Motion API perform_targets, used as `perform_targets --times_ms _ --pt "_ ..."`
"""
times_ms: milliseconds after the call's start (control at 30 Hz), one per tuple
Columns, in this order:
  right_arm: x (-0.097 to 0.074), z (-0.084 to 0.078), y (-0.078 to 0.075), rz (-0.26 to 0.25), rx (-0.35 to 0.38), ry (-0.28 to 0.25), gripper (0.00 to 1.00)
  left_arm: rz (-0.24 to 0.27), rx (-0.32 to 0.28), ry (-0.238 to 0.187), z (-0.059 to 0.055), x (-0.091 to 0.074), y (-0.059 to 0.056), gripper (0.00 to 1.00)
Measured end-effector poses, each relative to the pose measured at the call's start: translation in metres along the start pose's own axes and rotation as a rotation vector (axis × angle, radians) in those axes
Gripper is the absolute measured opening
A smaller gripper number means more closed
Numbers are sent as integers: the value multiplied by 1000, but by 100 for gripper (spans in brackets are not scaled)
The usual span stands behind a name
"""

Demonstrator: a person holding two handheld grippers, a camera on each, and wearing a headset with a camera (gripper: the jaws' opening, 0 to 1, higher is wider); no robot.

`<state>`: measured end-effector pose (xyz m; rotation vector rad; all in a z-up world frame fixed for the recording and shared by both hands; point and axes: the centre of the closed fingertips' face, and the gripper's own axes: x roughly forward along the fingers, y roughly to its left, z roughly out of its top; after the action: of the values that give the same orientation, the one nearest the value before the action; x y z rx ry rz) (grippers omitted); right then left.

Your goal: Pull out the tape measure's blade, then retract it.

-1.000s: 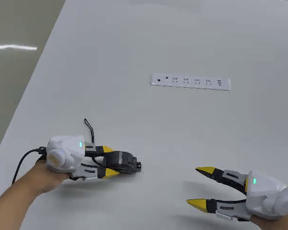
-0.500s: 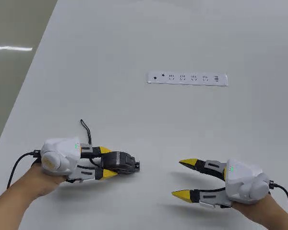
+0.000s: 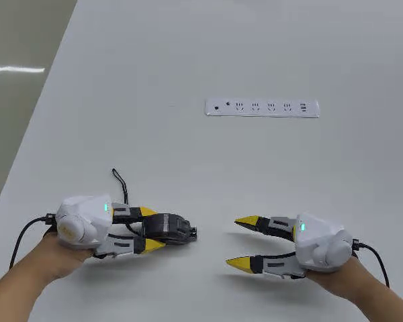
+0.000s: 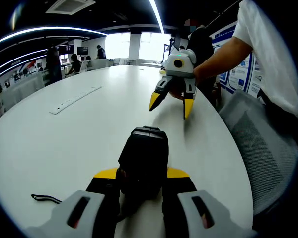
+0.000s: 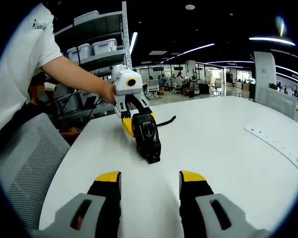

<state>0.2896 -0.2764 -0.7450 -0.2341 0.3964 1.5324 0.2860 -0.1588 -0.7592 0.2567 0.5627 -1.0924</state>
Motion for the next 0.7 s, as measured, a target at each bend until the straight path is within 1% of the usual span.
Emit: perform_targets --times_ms 233,333,567,700 --pt "9 0 -2 15 -9 -1 45 0 -6 0 0 0 0 28" --pt "14 3 -4 19 1 -16 45 0 -8 -2 0 0 0 28" --pt "28 5 -3 41 -9 -15 43 1 -11 -5 1 0 0 28" --pt "34 3 -2 59 -17 -6 42 2 -13 -4 1 0 0 28"
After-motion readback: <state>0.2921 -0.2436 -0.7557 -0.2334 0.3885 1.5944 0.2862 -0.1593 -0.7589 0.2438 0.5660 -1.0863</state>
